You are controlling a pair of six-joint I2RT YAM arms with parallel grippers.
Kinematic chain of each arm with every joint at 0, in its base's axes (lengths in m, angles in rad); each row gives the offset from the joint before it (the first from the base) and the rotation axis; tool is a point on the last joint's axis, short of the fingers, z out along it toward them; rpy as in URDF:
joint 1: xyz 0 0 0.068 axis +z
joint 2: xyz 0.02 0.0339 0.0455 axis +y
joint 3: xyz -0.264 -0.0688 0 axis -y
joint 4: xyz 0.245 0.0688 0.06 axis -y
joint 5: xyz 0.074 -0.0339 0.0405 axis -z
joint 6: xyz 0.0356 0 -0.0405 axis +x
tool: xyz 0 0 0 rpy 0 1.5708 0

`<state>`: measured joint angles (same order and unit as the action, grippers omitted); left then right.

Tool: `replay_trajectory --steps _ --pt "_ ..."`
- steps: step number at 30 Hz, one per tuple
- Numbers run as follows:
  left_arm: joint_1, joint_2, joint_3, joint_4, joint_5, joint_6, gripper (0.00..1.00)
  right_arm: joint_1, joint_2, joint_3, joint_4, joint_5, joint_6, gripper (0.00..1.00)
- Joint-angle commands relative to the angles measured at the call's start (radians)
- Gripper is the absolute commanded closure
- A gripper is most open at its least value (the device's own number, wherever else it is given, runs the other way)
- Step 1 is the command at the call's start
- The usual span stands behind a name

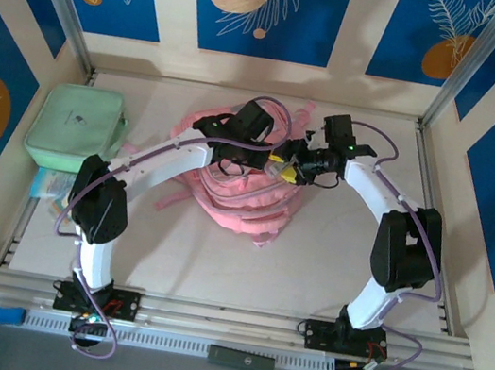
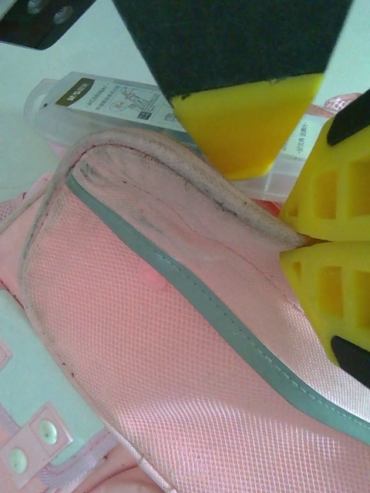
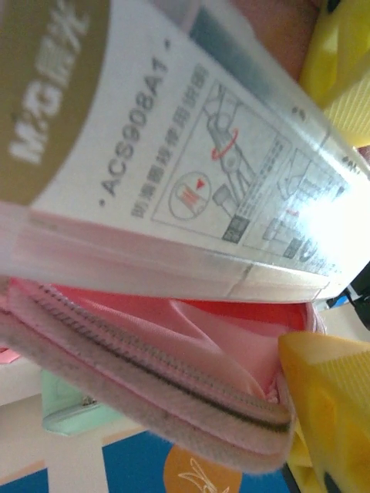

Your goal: Pack books, pencil case, and school supplies into a backpack

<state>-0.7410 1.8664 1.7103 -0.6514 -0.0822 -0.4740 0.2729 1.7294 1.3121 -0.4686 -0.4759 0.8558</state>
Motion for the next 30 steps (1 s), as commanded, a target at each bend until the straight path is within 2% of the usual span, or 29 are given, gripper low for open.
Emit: replay_trajectory --steps 1,6,9,13,16,20,22,25,28,30 --pt "0.008 -0.026 0.032 0.04 0.036 -0.042 1.0 -0.001 -0.033 -0.005 -0.008 -0.025 -0.002 0.48" --pt "0.011 -0.026 0.022 0.046 0.039 -0.05 1.0 0.03 -0.017 0.022 -0.057 0.005 -0.003 0.54" --pt "0.018 -0.029 0.015 0.048 0.041 -0.058 1.0 0.024 -0.032 -0.005 -0.006 -0.019 0.027 0.54" --pt "0.023 -0.037 -0.008 0.054 0.045 -0.06 1.0 0.022 -0.072 -0.058 0.069 -0.046 0.087 0.62" --pt "0.026 -0.042 -0.024 0.073 0.054 -0.076 1.0 0.059 -0.056 -0.024 0.023 0.032 0.131 0.66" --pt "0.03 -0.048 -0.047 0.102 0.052 -0.104 1.0 0.113 -0.048 -0.072 0.146 0.07 0.24 0.66" --pt "0.035 -0.054 -0.059 0.109 0.047 -0.113 1.0 0.123 -0.022 -0.045 0.107 0.065 0.222 0.66" --pt "0.056 -0.069 -0.091 0.134 0.069 -0.127 1.0 0.099 -0.039 -0.096 0.174 -0.003 0.226 0.66" --pt "0.066 -0.082 -0.104 0.146 0.08 -0.127 1.0 0.061 -0.105 -0.135 0.158 -0.008 0.178 0.57" --pt "0.067 -0.084 -0.105 0.147 0.089 -0.121 1.0 0.023 -0.147 -0.162 0.142 -0.035 0.155 0.44"
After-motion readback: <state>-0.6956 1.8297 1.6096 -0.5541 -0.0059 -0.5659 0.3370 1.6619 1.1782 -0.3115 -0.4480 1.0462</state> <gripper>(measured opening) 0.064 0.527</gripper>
